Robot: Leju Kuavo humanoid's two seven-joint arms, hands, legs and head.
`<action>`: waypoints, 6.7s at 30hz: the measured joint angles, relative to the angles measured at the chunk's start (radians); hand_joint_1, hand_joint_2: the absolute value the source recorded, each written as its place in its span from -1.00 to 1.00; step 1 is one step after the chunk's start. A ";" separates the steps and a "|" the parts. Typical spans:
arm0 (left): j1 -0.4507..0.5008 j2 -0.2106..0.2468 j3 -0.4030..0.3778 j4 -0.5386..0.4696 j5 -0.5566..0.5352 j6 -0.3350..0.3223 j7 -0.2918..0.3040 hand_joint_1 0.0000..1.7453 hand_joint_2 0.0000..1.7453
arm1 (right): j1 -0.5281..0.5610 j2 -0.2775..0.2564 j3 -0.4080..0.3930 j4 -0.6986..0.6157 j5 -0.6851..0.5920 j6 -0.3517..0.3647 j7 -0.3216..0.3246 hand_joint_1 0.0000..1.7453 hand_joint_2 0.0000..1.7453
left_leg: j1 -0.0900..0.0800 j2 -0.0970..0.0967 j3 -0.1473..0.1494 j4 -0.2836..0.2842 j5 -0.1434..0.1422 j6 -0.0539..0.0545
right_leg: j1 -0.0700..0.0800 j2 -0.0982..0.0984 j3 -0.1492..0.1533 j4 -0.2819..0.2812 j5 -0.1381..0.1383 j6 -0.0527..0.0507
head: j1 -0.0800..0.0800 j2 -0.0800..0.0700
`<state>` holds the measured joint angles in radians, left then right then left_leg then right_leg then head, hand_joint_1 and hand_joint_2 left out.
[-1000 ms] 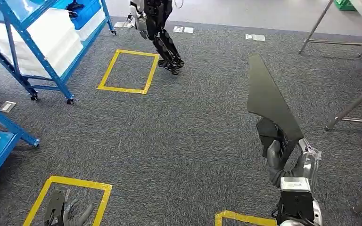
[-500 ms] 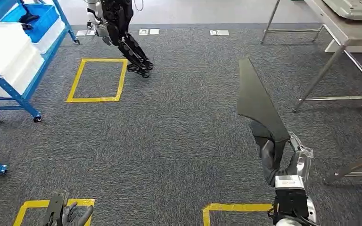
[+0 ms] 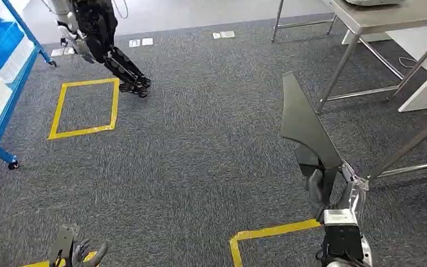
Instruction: Take the parts from the cabinet and place them on the table.
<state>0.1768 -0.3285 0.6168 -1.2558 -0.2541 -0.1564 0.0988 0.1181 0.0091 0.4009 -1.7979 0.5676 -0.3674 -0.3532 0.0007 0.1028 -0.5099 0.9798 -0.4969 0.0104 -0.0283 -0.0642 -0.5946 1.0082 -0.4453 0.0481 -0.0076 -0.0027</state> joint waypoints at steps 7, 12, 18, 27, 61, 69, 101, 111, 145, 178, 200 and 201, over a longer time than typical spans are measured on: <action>0.001 -0.001 0.013 0.008 -0.024 -0.018 -0.008 -1.00 1.00 | 0.002 0.006 0.000 0.000 0.003 -0.011 -0.006 1.00 1.00 | 0.018 -0.102 -0.142 0.307 -0.163 -0.011 | 0.010 0.083 0.001 -0.002 0.004 -0.044 | -0.010 0.000; -0.003 0.001 0.014 0.016 -0.035 -0.021 -0.013 -1.00 1.00 | 0.002 0.006 0.000 0.000 0.004 -0.013 -0.006 1.00 1.00 | 0.009 -0.140 -0.070 0.094 0.006 0.023 | 0.019 0.154 0.011 -0.002 0.004 -0.044 | -0.010 0.000; -0.016 0.003 0.021 0.021 -0.040 -0.021 -0.018 -1.00 1.00 | 0.008 0.008 -0.001 -0.002 0.007 -0.017 -0.006 1.00 1.00 | 0.012 -0.134 -0.035 0.002 0.031 0.035 | 0.023 0.182 -0.012 0.006 0.008 -0.026 | -0.008 0.000; -0.018 0.003 0.028 0.037 -0.048 -0.030 -0.019 -1.00 1.00 | 0.012 0.006 -0.001 -0.001 0.012 -0.018 -0.008 1.00 1.00 | 0.013 -0.028 -0.027 0.001 0.024 0.023 | -0.008 0.030 -0.023 0.061 -0.021 0.030 | -0.001 0.000; -0.022 0.009 0.037 0.059 -0.060 -0.035 -0.031 -1.00 1.00 | 0.037 0.011 -0.003 -0.016 0.027 -0.031 -0.016 1.00 1.00 | 0.000 -0.008 -0.024 0.009 0.013 0.008 | 0.010 0.018 0.022 -0.009 -0.014 0.000 | -0.002 0.000; -0.029 0.018 0.030 0.082 -0.064 -0.031 -0.038 -1.00 1.00 | 0.060 0.009 -0.011 -0.024 0.030 -0.040 -0.017 1.00 1.00 | 0.015 -0.102 -0.169 0.329 -0.146 -0.014 | 0.007 0.096 0.023 -0.012 -0.006 -0.038 | -0.010 0.000; -0.051 0.051 -0.005 0.137 -0.002 -0.015 -0.074 -1.00 1.00 | 0.076 0.015 -0.015 -0.040 0.095 -0.081 -0.016 1.00 1.00 | 0.010 -0.019 -0.028 -0.006 0.033 0.030 | 0.020 0.034 0.040 -0.024 -0.012 -0.024 | -0.007 0.000; -0.042 0.055 -0.013 0.142 0.025 -0.011 -0.074 -1.00 1.00 | 0.073 0.030 -0.014 -0.045 0.109 -0.066 -0.015 1.00 1.00 | 0.023 -0.026 0.014 -0.090 0.068 0.036 | 0.019 0.040 0.030 -0.009 -0.024 -0.015 | -0.007 0.000; -0.034 0.064 -0.017 0.152 0.025 -0.007 -0.074 -1.00 1.00 | 0.062 0.040 -0.010 -0.039 0.114 -0.060 -0.016 1.00 1.00 | -0.009 -0.099 -0.084 0.023 0.050 0.062 | 0.027 0.079 -0.106 0.294 -0.167 -0.017 | 0.001 0.000; -0.036 0.066 0.013 0.159 0.057 0.015 -0.078 -1.00 1.00 | 0.018 0.050 0.018 0.016 0.113 -0.053 -0.017 1.00 1.00 | -0.007 -0.109 -0.048 0.034 0.013 0.052 | 0.009 0.075 -0.112 0.261 -0.118 0.005 | 0.005 0.000; -0.095 0.127 -0.018 0.192 0.104 0.063 -0.056 -1.00 1.00 | -0.001 0.080 0.021 0.045 0.151 -0.109 0.002 1.00 1.00 | 0.001 -0.109 -0.137 0.051 0.053 0.026 | 0.016 0.083 0.105 0.018 -0.082 -0.009 | 0.003 0.000; -0.102 0.129 -0.018 0.196 0.106 0.064 -0.056 -1.00 1.00 | -0.002 0.083 0.023 0.047 0.155 -0.113 0.001 1.00 1.00 | -0.004 -0.108 -0.117 0.050 0.053 0.036 | 0.016 0.082 0.118 0.009 -0.087 -0.002 | 0.002 0.000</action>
<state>0.0747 -0.1995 0.5985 -1.0593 -0.1476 -0.0923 0.0423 0.1162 0.0920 0.4238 -1.7513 0.7225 -0.4799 -0.3521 -0.0034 -0.0048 -0.6266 1.0295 -0.4440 0.0464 -0.0128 0.0177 -0.4762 1.0175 -0.5322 0.0458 -0.0053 -0.0027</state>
